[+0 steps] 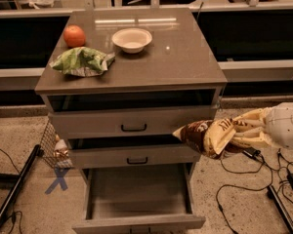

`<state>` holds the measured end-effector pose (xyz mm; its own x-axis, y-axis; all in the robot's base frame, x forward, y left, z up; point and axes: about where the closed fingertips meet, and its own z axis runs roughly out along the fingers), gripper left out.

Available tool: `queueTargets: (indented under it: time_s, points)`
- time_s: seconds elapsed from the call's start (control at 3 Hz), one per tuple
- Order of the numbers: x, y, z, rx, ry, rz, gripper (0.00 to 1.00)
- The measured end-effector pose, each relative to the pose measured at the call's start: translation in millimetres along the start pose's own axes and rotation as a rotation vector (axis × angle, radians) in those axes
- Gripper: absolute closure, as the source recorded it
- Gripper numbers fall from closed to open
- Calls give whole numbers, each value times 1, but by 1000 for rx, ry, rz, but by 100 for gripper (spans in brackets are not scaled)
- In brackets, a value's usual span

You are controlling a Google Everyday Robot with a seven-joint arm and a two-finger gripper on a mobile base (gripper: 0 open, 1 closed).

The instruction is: Place brown chip bag into bottom drawer

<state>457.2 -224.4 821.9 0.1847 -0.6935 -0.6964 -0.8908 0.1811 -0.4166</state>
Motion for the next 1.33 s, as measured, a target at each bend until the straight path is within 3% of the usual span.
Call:
queueTargets:
  time_s: [0.33, 0.67, 1.0, 1.33]
  points:
    - [17, 30, 51, -114, -6, -24, 100]
    - [36, 76, 108, -210, 3, -60, 100]
    - [36, 76, 108, -212, 2, -59, 100]
    - [36, 80, 112, -246, -1, -62, 100]
